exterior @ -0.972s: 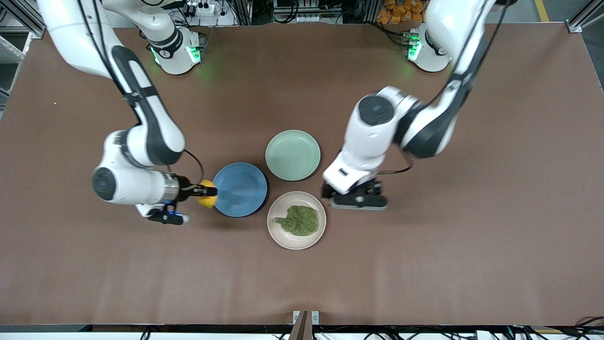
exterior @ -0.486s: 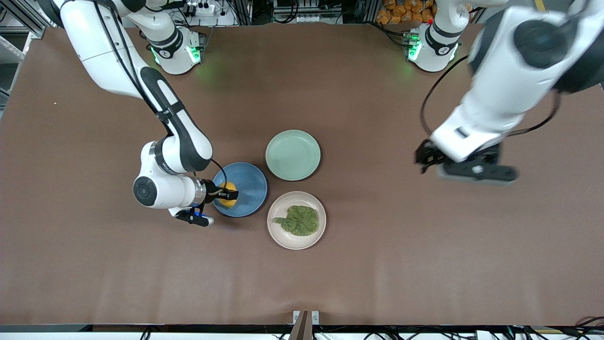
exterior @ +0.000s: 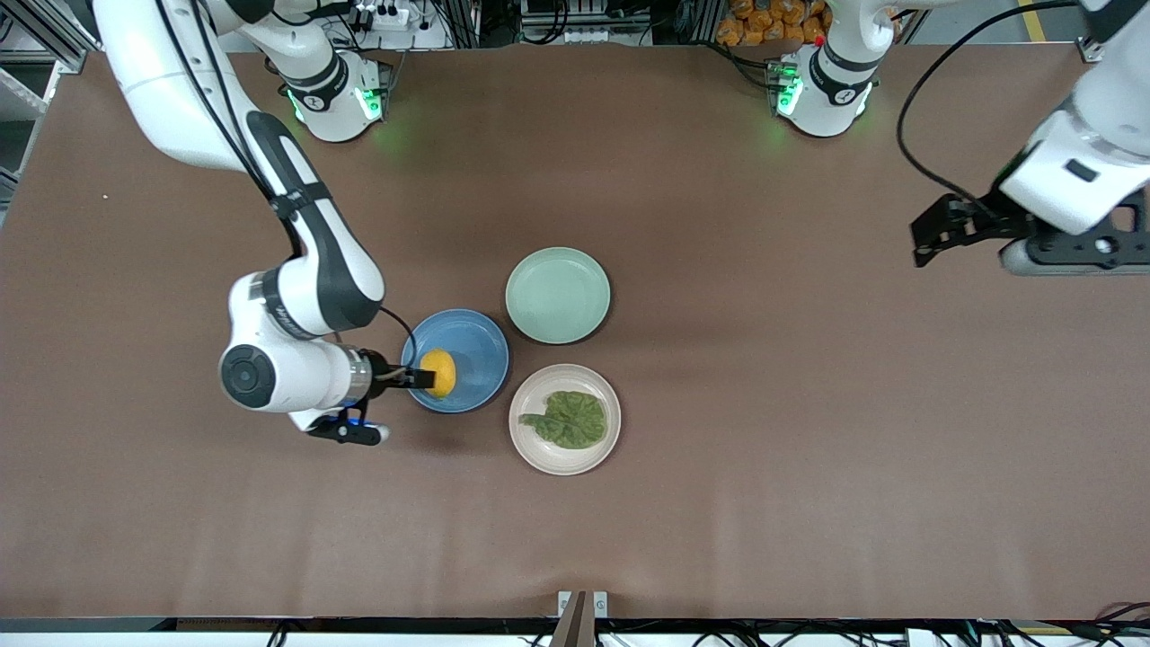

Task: Place lemon and lettuce in plates
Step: 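Place the lemon on the blue plate while the left gripper withdraws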

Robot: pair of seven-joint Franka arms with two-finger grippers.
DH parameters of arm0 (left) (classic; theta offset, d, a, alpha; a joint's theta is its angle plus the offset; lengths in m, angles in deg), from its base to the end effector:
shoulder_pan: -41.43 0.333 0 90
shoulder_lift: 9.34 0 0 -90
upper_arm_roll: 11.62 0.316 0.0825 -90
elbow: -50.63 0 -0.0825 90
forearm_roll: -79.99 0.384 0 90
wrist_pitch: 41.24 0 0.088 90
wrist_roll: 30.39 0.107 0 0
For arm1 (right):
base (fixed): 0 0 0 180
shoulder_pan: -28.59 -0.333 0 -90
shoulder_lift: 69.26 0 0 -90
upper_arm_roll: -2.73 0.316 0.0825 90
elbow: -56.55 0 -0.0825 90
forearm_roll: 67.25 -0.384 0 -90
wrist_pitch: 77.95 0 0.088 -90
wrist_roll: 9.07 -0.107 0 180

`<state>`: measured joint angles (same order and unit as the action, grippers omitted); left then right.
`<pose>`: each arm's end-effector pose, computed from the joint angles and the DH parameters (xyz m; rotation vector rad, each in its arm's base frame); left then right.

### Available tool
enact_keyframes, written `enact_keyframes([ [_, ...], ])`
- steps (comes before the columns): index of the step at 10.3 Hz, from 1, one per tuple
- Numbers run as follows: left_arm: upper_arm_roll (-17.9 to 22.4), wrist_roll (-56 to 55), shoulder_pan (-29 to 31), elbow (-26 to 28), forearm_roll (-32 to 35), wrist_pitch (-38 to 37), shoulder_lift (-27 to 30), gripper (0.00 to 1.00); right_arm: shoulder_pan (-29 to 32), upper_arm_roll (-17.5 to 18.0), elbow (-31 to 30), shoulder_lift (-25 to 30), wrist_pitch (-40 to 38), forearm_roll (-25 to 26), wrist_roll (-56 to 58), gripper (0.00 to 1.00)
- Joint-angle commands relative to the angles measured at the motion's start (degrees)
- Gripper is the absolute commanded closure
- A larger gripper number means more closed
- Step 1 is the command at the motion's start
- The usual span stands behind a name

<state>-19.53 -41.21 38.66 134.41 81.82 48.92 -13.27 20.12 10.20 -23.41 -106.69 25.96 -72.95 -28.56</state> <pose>0.5679 -0.1005 0.6376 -3.1267 -0.0056 -0.0732 0.6729 0.1834 0.3098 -3.0118 0.1728 0.4139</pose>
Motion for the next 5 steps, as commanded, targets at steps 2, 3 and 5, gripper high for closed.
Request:
enact_keyframes([
  [2, -0.3, 1.0, 3.4, 2.1, -1.6, -3.2, 3.7, 0.00, 8.2, 0.1, 3.9, 9.2, -8.3, 3.2, 4.4, 0.00],
  [3, -0.1, 1.0, 3.4, 2.5, -1.7, -3.3, 4.4, 0.00, 10.1, -0.2, 3.9, 12.4, -8.7, 3.7, 7.5, 0.00],
  [5, -0.4, 0.9, 3.2, 2.5, -1.7, -5.2, 5.4, 0.00, 10.2, -2.7, 3.9, 19.1, -13.4, 10.2, 12.2, 0.00],
])
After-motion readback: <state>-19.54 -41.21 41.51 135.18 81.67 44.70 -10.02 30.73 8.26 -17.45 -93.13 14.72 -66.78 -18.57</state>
